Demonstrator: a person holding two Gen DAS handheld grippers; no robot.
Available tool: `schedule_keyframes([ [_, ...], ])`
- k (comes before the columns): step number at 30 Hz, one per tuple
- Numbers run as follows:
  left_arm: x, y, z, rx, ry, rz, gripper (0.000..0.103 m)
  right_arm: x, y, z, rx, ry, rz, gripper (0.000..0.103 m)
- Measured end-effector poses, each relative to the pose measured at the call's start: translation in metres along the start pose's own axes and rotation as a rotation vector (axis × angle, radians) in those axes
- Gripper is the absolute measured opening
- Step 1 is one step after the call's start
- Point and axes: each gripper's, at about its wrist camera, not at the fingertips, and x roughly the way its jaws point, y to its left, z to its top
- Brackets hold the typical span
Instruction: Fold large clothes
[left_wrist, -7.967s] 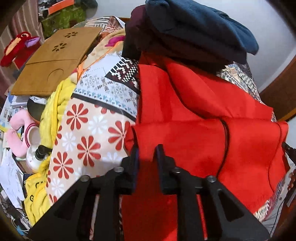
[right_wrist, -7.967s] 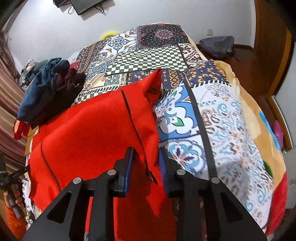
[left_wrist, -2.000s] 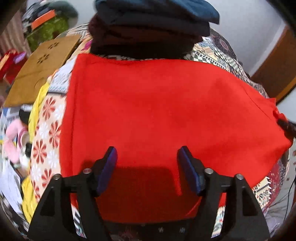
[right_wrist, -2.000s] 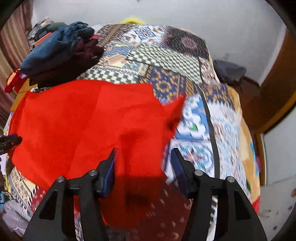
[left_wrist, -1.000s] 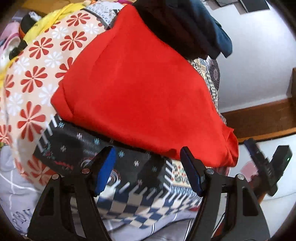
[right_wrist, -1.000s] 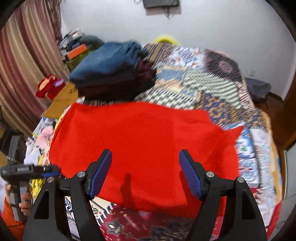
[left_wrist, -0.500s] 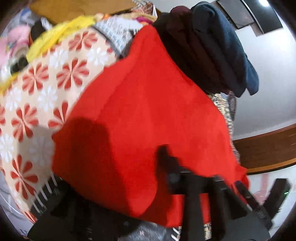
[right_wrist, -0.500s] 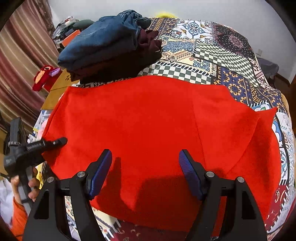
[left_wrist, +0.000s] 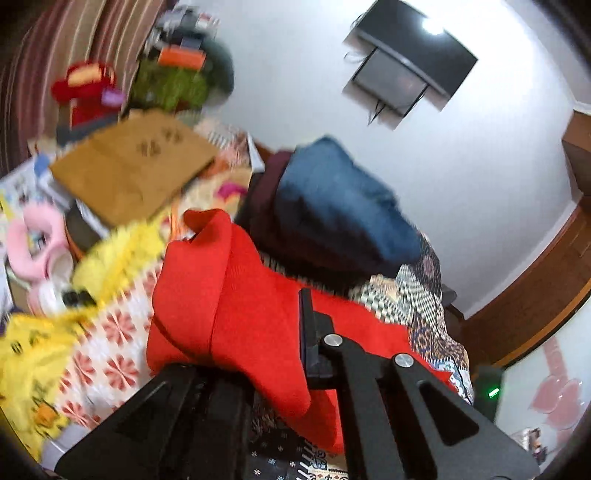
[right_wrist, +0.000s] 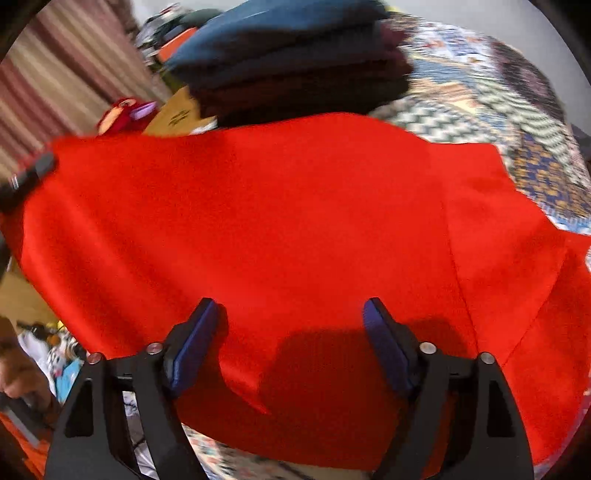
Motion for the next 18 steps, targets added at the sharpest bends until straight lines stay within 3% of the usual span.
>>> schedule_keyframes([
  [4, -0.015, -0.028, 0.004, 0.125, -0.059, 0.038, 0.002, 0.002, 0.007, 0.0, -0.034, 0.019, 0.046, 0.08],
  [8, -0.01, -0.063, 0.001, 0.252, -0.057, 0.019, 0.002, -0.022, -0.021, -0.003, 0.041, -0.011, 0.092, 0.08],
  [15, 0.02, -0.155, -0.027, 0.451, 0.02, -0.12, 0.002, -0.112, -0.101, -0.036, 0.173, -0.215, -0.116, 0.08],
  [18, 0.053, -0.196, -0.059, 0.529, 0.139, -0.209, 0.002, -0.141, -0.132, -0.054, 0.257, -0.274, -0.201, 0.08],
])
